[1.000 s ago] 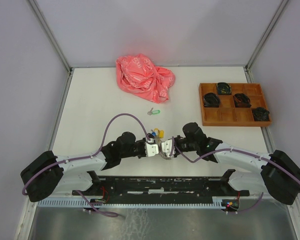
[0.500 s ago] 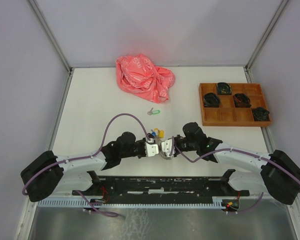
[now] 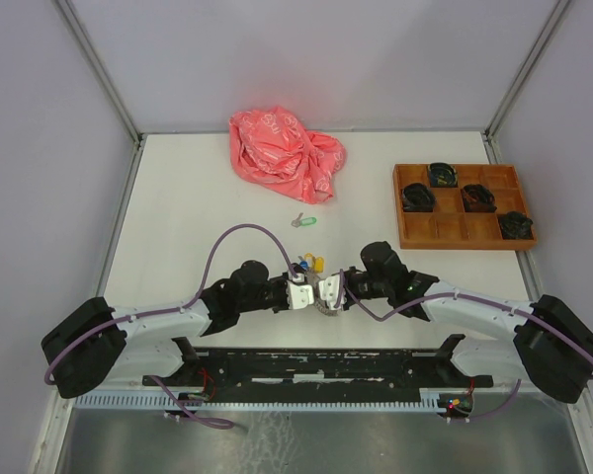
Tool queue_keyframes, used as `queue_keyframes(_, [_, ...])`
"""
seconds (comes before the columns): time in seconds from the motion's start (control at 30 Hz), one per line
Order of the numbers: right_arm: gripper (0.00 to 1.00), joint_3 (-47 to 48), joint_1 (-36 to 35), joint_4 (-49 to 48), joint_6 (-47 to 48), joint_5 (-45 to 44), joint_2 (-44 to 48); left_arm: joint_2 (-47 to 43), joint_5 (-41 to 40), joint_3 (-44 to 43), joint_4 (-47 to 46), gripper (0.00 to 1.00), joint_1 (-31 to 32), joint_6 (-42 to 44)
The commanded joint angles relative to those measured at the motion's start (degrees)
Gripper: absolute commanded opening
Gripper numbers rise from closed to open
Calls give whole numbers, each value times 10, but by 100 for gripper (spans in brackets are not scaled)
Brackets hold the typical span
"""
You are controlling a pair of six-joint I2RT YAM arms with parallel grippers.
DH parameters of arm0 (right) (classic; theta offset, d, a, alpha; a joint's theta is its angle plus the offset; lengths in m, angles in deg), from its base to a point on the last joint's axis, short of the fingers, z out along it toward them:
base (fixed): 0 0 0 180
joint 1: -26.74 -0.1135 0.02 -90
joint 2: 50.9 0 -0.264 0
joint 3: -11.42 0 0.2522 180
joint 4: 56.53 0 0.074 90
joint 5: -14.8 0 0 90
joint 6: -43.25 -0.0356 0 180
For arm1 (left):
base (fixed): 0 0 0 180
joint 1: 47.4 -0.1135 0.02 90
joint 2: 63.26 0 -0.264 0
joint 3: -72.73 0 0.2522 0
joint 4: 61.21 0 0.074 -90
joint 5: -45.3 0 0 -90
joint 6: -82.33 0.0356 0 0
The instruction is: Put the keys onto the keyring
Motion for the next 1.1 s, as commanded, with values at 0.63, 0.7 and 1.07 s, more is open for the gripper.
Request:
queue_keyframes(0.63, [1, 20, -4, -69, -31, 39, -17, -3, 17, -5, -56, 3, 5, -16])
queue_keyframes(0.7, [1, 21, -4, -69, -31, 42, -19, -3, 17, -4, -57, 3, 5, -17])
queue_keyframes(1.07, [1, 20, -5, -83, -33, 46, -22, -2, 18, -5, -64, 3, 5, -21])
